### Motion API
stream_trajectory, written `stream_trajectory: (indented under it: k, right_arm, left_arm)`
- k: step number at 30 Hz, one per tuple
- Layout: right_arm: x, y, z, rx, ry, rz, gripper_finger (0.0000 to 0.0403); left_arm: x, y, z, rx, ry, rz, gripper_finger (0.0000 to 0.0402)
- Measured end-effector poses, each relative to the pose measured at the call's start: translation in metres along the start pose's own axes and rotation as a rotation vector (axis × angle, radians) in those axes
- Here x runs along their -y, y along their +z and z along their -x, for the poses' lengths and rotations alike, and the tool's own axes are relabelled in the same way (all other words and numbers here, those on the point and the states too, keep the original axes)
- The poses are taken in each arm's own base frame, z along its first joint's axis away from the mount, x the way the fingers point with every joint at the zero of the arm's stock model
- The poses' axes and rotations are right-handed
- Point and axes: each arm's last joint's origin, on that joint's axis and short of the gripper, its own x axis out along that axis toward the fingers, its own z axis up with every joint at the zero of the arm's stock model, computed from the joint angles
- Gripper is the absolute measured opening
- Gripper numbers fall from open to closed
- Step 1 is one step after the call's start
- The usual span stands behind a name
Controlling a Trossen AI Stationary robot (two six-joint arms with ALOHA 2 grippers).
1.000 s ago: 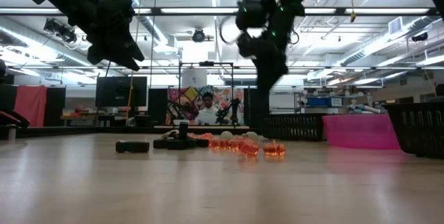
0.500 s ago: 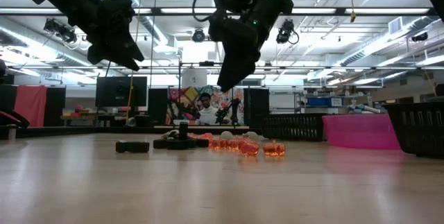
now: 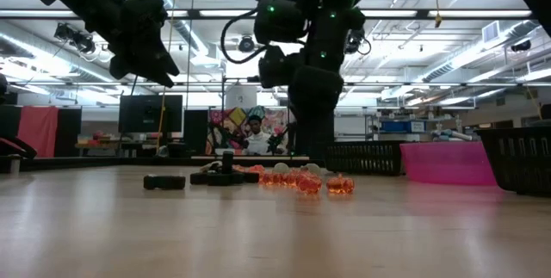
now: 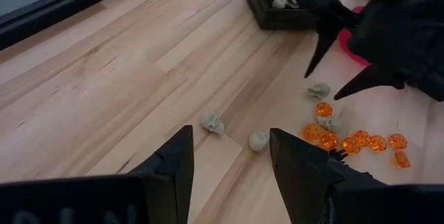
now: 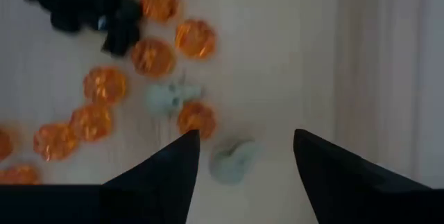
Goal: Sort Halloween decoration
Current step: Put the white skull toy into the top black basket
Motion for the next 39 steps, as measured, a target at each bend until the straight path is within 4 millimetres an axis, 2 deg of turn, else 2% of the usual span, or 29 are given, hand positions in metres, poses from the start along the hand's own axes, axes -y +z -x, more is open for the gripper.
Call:
stream_trajectory:
  k: [14,22,39]
  right_arm:
    - [-0.012,-0.018,-0.025,-0.004,-0.040,0.038,0.0201]
    - [-0.015,-0.027,-0.032,-0.001,-0.063,0.046,0.0193]
    - [-0.013,-0.017,-0.026,-0.002,-0.073,0.150,0.0082]
  left_arm:
    - [0.000,0.000,0.000,0.000,0.000,0.000,0.0162]
    - [0.000,0.000,0.000,0.000,0.000,0.000,0.0162]
    - [0.000,0.000,0.000,0.000,0.000,0.001,0.0162]
